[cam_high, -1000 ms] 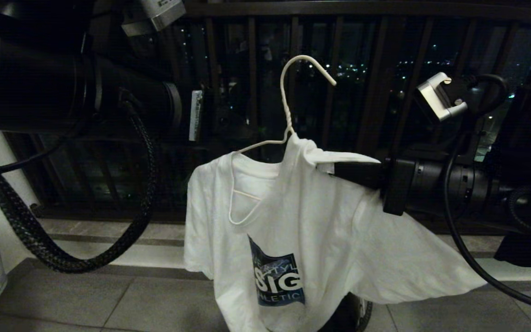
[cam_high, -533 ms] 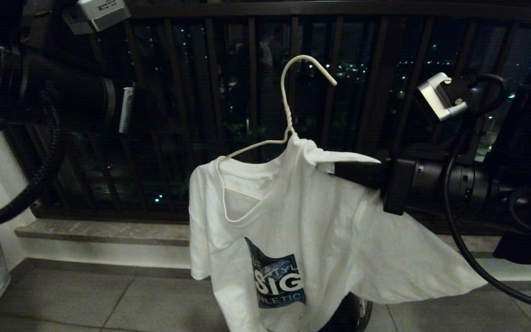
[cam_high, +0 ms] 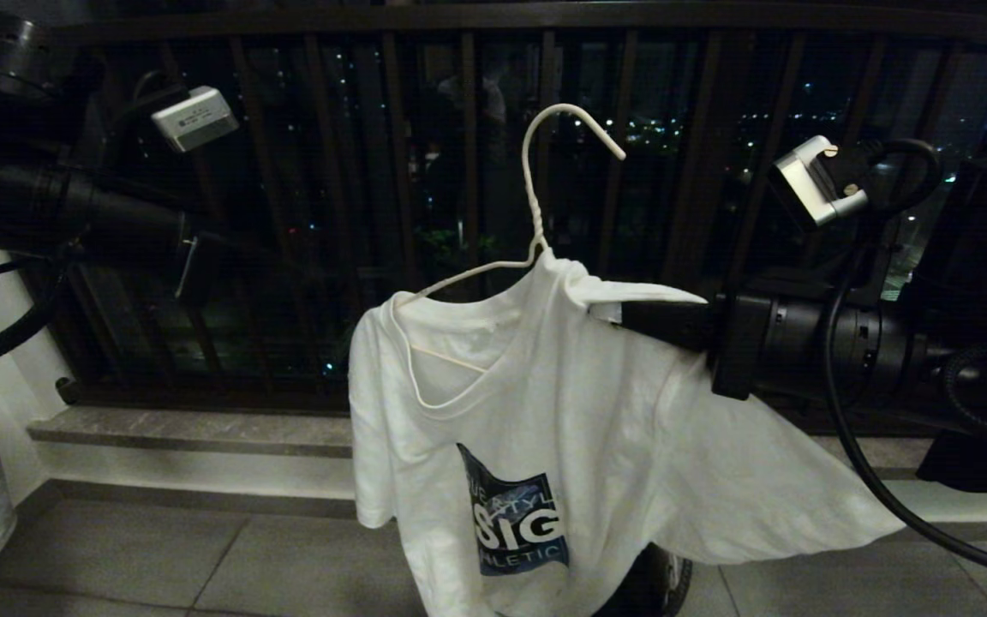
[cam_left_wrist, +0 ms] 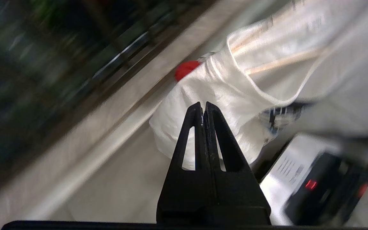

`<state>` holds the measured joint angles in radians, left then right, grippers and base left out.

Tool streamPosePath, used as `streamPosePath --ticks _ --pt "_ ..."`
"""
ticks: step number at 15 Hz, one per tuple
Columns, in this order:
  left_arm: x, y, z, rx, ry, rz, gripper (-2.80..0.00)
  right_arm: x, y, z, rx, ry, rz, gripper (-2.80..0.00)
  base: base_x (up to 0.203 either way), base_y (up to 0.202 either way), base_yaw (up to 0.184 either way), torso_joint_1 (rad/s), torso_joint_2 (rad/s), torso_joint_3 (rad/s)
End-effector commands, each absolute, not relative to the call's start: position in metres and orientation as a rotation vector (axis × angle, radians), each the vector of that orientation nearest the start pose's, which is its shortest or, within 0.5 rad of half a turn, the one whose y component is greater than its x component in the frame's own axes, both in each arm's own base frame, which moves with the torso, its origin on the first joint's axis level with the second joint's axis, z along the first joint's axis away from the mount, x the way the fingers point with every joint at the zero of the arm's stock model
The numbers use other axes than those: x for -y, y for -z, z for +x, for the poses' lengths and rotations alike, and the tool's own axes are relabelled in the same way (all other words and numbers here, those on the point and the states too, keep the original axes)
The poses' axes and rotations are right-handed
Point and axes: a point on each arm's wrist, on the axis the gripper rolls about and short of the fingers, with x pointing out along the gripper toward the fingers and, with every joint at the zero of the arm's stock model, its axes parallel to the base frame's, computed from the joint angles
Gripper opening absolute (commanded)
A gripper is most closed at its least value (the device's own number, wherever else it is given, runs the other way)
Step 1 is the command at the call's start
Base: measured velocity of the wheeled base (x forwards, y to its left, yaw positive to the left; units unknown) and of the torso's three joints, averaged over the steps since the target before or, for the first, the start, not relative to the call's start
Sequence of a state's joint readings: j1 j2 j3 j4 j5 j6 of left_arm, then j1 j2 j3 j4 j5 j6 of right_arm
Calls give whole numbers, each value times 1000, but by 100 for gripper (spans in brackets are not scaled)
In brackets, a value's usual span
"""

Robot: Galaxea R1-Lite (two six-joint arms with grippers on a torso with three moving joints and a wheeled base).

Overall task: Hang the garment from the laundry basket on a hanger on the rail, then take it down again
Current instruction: Hang the clothes on the clothes rack

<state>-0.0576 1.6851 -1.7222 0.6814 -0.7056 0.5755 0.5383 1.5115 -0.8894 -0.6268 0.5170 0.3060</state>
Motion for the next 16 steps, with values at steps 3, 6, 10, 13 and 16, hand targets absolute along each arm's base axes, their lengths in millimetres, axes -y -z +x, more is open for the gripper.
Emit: streamPosePath --ticks 3,6,10,13,16 --pt "21 -308 315 -372 1089 346 0 -147 -259 225 -156 -1049 279 -280 0 0 0 0 0 0" --pt "24 -298 329 -354 1143 344 0 -147 -259 225 -158 -1049 278 -280 0 0 0 0 0 0" --pt "32 -288 336 -352 1198 316 0 -147 -259 226 -157 -1049 278 -280 0 0 0 0 0 0" --pt "38 -282 342 -341 1231 309 0 -147 -259 225 -156 -1049 278 -280 0 0 0 0 0 0" --pt "45 -275 351 -328 1248 319 0 -147 -258 226 -160 -1049 278 -280 0 0 0 0 0 0"
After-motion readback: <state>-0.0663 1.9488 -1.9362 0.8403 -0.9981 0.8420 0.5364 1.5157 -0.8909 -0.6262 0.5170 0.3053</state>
